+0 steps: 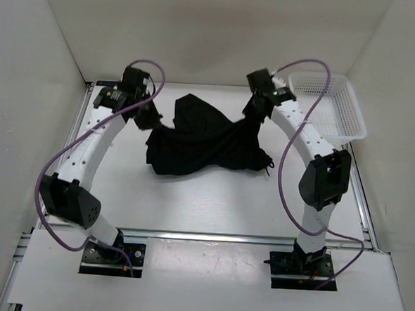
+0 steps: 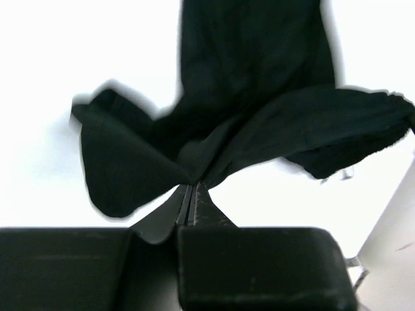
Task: Fold and stack the shorts
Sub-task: Flatten the shorts out
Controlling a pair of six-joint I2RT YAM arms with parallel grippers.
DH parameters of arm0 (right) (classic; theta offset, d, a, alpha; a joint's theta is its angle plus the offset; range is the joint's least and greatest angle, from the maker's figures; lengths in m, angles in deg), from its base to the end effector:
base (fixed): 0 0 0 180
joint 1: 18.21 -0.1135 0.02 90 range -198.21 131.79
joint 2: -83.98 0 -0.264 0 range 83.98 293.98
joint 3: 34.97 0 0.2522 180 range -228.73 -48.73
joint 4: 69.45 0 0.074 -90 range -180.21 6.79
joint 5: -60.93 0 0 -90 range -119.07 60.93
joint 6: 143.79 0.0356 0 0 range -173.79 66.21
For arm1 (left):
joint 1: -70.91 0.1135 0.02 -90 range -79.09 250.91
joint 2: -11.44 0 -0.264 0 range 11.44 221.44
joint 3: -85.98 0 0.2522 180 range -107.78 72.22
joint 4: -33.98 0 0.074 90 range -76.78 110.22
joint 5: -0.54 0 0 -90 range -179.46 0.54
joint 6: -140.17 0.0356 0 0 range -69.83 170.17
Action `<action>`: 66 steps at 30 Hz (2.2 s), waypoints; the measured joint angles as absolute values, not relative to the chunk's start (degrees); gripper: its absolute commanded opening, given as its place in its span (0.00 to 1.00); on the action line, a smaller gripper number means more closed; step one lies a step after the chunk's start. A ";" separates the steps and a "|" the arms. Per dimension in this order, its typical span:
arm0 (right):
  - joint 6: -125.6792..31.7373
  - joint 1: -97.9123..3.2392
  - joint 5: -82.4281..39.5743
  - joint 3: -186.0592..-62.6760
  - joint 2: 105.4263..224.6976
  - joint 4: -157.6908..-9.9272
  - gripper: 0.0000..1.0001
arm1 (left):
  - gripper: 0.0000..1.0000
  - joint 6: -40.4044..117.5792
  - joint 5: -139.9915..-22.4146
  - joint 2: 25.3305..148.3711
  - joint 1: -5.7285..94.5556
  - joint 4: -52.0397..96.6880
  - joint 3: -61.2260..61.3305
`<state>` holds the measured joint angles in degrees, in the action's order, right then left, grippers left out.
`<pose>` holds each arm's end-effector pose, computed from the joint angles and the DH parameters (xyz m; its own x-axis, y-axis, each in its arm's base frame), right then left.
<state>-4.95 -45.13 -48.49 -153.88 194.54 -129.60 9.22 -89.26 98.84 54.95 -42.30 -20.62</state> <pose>0.3877 0.1836 0.3128 -0.6446 0.4690 -0.6037 0.3672 0.8826 0.2936 0.2939 -0.0842 0.3682 -0.7910 -0.4555 -0.4086 -0.3199 0.8770 -0.3584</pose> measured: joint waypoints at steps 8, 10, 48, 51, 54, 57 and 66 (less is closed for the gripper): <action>-15.22 -40.45 -49.67 -166.03 184.53 -124.67 0.00 | 0.10 10.44 -88.91 106.93 56.02 -42.45 -45.93; -16.79 -40.67 -49.73 -158.62 176.38 -121.28 0.00 | 0.10 10.73 -88.45 104.72 56.19 -41.89 -44.94; 0.65 -40.71 -35.61 -86.23 139.64 -125.21 0.86 | 0.89 -3.26 -83.07 95.17 53.98 -28.27 24.39; 0.69 -38.04 -33.76 -85.11 142.52 -122.96 0.84 | 0.64 -2.26 -82.96 101.24 53.98 -26.48 21.68; 0.67 -34.48 -31.81 -83.41 144.14 -119.70 0.81 | 0.20 -1.27 -82.94 104.72 54.25 -24.93 19.95; 0.43 -31.09 -30.41 -81.79 145.39 -116.82 0.79 | 0.10 -0.40 -82.94 105.37 54.36 -24.36 19.64; 0.71 -30.42 -28.55 -79.69 154.46 -105.50 0.09 | 0.10 0.21 -82.90 105.40 54.36 -24.25 18.68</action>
<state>0.71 -30.42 -28.55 -79.69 154.46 -105.50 0.21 -82.90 105.40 54.36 -24.25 18.68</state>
